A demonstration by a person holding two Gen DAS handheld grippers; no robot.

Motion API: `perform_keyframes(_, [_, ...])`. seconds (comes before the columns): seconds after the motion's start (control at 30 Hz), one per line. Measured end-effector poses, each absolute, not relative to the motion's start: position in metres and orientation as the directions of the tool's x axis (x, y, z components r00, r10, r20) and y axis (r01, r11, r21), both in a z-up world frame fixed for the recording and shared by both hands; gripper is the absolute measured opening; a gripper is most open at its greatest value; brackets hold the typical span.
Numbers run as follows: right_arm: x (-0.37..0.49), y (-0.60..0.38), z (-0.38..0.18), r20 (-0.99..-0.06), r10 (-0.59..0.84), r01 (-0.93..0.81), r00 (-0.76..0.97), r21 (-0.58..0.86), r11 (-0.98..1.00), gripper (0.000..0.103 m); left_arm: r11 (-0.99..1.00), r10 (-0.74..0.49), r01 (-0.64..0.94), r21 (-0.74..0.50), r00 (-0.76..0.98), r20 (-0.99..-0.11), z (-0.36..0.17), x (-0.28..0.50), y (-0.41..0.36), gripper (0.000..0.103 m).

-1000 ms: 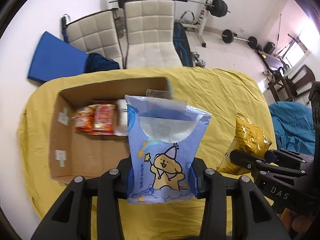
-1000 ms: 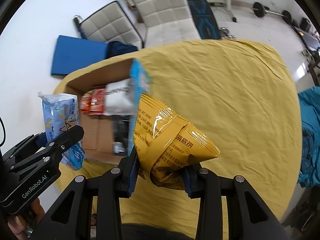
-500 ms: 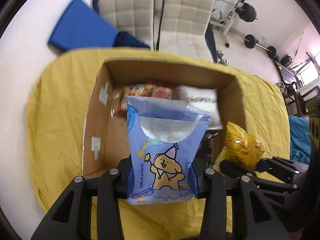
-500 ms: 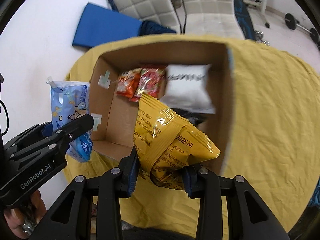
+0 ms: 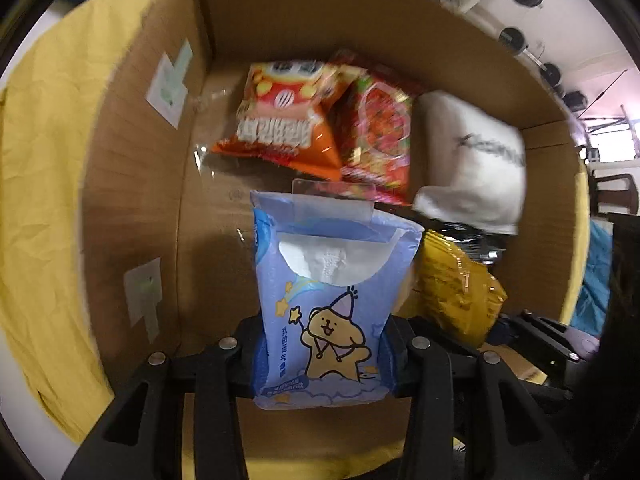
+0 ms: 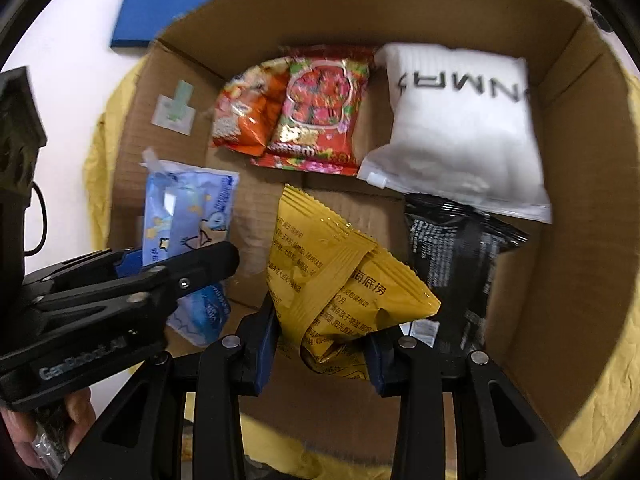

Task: Organize snacks
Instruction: 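Lower both packets into the box and open both tools to release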

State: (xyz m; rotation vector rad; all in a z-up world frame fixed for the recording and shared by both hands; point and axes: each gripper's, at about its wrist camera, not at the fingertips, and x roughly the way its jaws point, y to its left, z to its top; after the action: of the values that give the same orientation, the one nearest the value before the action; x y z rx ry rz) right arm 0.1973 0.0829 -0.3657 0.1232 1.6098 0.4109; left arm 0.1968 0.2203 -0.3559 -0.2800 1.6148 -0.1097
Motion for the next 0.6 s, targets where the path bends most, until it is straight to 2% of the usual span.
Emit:
perform_keyframes(0.3, [0.202, 0.089, -0.410, -0.937, 0.317, -0.144, -0.144, 0.337, 0.931, 0.040, 0.971, -0.226, -0.100, -0.217, -0.091, -0.970, -0.391, 0.197, 0.223, 0.042])
perform_keyframes(0.6, [0.203, 0.088, -0.426, -0.939, 0.305, -0.137, -0.156, 0.326, 0.935, 0.042, 0.980, -0.179, -0.102, -0.172, -0.057, -0.982, -0.377, 0.189, 0.224, 0.048])
